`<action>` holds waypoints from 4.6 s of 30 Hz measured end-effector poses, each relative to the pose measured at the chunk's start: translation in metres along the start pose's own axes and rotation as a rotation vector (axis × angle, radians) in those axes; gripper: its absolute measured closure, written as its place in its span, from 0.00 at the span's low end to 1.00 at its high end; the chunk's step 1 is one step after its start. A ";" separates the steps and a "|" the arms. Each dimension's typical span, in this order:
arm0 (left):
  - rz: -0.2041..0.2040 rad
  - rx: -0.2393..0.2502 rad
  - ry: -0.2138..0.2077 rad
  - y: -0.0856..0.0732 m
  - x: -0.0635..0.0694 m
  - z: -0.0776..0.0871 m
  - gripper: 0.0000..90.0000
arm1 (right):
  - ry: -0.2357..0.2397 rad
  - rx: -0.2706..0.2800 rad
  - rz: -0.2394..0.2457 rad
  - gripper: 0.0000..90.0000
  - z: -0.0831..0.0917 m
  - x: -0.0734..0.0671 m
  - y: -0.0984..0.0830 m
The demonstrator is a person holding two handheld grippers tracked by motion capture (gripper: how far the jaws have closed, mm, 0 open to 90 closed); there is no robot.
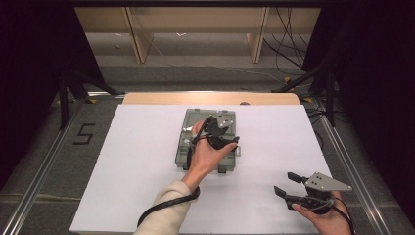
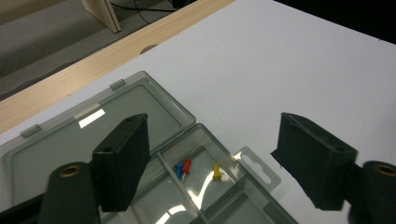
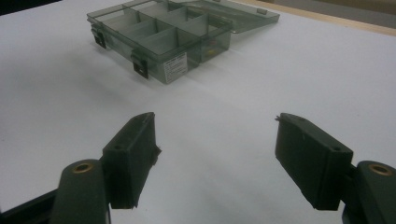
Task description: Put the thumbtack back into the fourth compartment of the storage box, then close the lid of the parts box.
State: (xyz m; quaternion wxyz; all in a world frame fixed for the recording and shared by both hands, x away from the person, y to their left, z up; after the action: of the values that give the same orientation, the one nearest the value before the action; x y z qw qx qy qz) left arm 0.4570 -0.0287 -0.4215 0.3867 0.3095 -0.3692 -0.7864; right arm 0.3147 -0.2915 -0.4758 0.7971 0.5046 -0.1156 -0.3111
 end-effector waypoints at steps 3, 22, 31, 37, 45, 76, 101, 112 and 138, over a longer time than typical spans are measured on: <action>0.007 0.030 0.001 -0.008 -0.011 0.017 0.22 | 0.000 -0.011 -0.003 0.33 0.001 0.000 0.000; 0.164 0.051 0.067 -0.089 -0.072 0.080 0.22 | -0.036 -0.016 -0.031 0.33 -0.001 0.010 0.001; 0.167 0.090 0.058 -0.079 -0.073 0.080 0.22 | -0.046 0.006 -0.039 0.34 -0.001 0.015 -0.001; 0.171 0.074 0.055 -0.081 -0.069 0.078 0.22 | -0.056 -0.010 -0.046 0.34 0.006 0.016 -0.002; 0.187 0.080 0.069 -0.083 -0.073 0.083 0.22 | -0.043 0.001 -0.033 0.33 0.001 0.012 0.001; 0.228 0.080 0.092 -0.085 -0.087 0.084 0.27 | -0.035 0.009 -0.041 0.33 0.004 0.010 0.001; 0.462 -0.260 0.061 -0.042 -0.161 -0.068 0.67 | -0.098 -0.034 -0.074 0.33 0.005 0.020 -0.002; 0.530 -0.427 0.109 -0.065 -0.163 -0.083 0.81 | -0.100 -0.056 -0.079 0.34 -0.001 0.024 0.000; 0.659 -0.277 0.205 -0.081 -0.150 -0.069 0.99 | -0.102 -0.142 -0.346 0.63 -0.151 0.099 0.150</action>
State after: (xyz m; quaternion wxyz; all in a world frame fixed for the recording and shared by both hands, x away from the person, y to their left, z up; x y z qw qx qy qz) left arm 0.5555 0.1079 -0.4950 0.6923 0.1958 -0.2988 -0.6270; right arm 0.5239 -0.1965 -0.4274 0.7585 0.4429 -0.0453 -0.4758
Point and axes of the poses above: each handheld gripper's, and its own axes: z roughly backward along the jaws, y roughly out of its top, x roughly to its right, the point moved 4 cm from there along -z, roughly forward along the jaws, and after that the axes turned 13 degrees about y, right-handed, at the moved point
